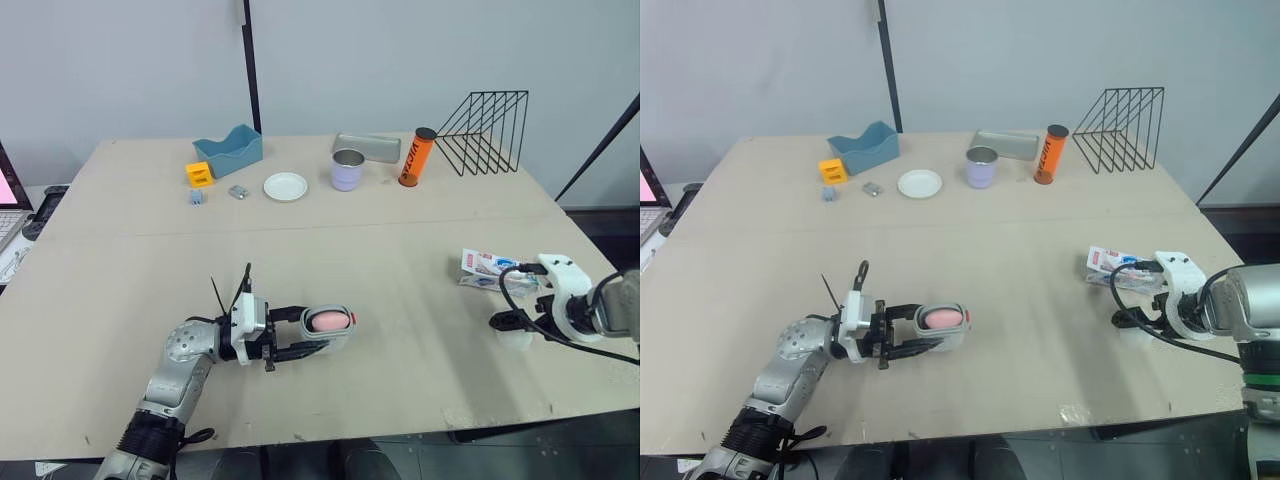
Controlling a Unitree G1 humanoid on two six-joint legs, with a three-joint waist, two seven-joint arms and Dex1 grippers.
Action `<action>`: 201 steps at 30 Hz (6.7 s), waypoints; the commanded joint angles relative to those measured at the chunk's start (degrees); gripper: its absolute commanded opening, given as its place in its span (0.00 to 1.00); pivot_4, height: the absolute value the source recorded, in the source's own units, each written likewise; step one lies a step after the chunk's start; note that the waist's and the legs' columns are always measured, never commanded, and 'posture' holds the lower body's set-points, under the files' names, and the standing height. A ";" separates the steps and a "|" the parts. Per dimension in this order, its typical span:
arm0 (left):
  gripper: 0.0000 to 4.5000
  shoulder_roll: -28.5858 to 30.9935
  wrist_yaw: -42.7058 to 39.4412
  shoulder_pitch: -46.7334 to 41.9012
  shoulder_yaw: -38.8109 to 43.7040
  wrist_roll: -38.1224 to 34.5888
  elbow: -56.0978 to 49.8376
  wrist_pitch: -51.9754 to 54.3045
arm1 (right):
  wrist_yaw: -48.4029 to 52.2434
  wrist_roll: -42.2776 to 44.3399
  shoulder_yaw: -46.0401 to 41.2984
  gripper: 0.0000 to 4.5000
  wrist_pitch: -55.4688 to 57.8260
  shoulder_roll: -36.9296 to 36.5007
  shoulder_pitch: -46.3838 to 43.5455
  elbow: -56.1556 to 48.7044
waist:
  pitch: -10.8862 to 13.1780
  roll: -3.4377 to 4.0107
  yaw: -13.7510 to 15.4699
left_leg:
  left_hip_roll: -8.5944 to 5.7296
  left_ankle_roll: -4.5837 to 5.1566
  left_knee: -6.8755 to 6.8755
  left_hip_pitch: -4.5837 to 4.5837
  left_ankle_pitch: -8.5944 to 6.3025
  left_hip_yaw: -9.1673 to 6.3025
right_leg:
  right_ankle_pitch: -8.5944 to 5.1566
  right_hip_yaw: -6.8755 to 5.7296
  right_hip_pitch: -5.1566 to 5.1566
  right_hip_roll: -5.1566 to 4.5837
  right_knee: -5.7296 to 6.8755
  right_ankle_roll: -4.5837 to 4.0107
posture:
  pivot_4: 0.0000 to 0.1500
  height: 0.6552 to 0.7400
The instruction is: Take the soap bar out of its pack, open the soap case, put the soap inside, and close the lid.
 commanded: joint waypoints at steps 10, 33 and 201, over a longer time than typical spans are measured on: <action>0.43 -0.69 1.88 0.40 -0.19 0.26 -2.38 -1.67 | -0.46 -1.80 3.60 1.00 -4.01 2.12 -3.32 6.02 | 0.00 0.00 -0.02 | 0.00 0.00 0.00 0.00 0.00 0.00 | 0.02 0.02 0.01 0.01 0.00 -0.01 | 1.00 0.99; 0.43 -0.81 0.08 -2.98 -0.45 0.06 0.76 -2.50 | 14.99 -7.54 14.75 0.43 -35.74 -10.78 4.45 -17.93 | -0.07 0.11 -0.06 | -0.02 0.03 0.01 -0.02 -0.02 0.00 | -0.12 0.06 0.00 0.01 -0.03 0.23 | 1.00 0.99; 0.43 -14.94 2.84 -18.69 -1.80 9.17 28.35 -9.64 | 41.22 -12.05 50.87 0.43 -24.45 5.35 -35.32 -28.54 | -0.06 0.08 0.06 | -0.06 0.03 0.17 -0.10 -0.04 -0.06 | 0.10 -0.08 -0.06 -0.07 -0.02 -0.49 | 1.00 0.99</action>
